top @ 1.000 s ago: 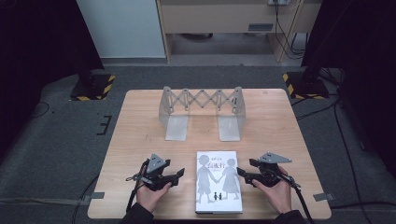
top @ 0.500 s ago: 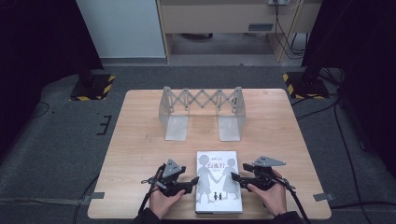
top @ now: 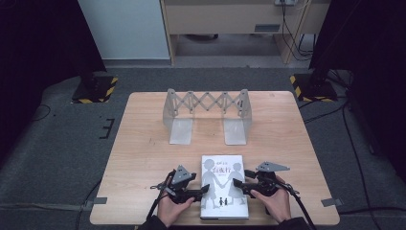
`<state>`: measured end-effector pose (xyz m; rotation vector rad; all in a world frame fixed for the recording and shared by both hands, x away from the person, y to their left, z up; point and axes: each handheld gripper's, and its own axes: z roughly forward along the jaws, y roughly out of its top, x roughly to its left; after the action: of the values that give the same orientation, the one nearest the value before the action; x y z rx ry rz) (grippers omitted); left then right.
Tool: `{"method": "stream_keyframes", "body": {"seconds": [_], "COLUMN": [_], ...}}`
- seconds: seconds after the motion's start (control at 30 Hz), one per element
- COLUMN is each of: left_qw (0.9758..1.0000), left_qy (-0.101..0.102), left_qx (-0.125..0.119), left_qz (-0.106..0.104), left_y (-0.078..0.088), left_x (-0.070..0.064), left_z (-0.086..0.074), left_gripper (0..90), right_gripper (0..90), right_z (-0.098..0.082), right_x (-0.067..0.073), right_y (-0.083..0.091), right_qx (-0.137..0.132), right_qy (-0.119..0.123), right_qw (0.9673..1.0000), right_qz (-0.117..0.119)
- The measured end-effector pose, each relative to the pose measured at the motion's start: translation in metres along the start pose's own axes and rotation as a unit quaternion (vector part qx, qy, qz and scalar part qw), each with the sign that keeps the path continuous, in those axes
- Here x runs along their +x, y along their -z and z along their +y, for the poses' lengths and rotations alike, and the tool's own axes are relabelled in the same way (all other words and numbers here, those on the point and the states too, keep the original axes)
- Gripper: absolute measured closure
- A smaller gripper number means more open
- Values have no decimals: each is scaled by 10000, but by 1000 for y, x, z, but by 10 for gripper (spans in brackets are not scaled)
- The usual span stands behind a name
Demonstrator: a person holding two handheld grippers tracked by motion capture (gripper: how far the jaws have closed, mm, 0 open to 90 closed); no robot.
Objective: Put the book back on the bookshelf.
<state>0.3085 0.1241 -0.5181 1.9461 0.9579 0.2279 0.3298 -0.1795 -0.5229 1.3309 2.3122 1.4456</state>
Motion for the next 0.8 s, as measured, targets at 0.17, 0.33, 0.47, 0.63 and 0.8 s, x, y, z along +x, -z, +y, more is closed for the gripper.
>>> {"method": "stream_keyframes", "body": {"seconds": [0.17, 0.33, 0.47, 0.63, 0.8], "left_qw": [9999, 9999, 9998, 9999, 9999], "left_qy": [70, 45, 86, -33, 57], "left_qx": [14, -24, -66, -60, -132], "left_qz": [-113, -139, -173, -115, -37], "left_y": [-4, -4, -3, 2, 8], "left_x": [0, -1, 0, 0, 8], "left_z": [1, 1, 1, 3, 3], "left_gripper": [284, 298, 297, 299, 292], "right_gripper": [298, 301, 322, 323, 358], "right_z": [-1, 1, 6, 14, 18], "right_x": [1, 2, 4, 7, 10], "right_y": [-5, -4, 0, 6, 4], "right_qx": [-29, 21, -113, -545, -568], "right_qy": [-16, 7, 98, -54, -105], "right_qw": [10000, 10000, 9998, 9980, 9971], "right_qz": [93, 77, 89, 319, 495]}}
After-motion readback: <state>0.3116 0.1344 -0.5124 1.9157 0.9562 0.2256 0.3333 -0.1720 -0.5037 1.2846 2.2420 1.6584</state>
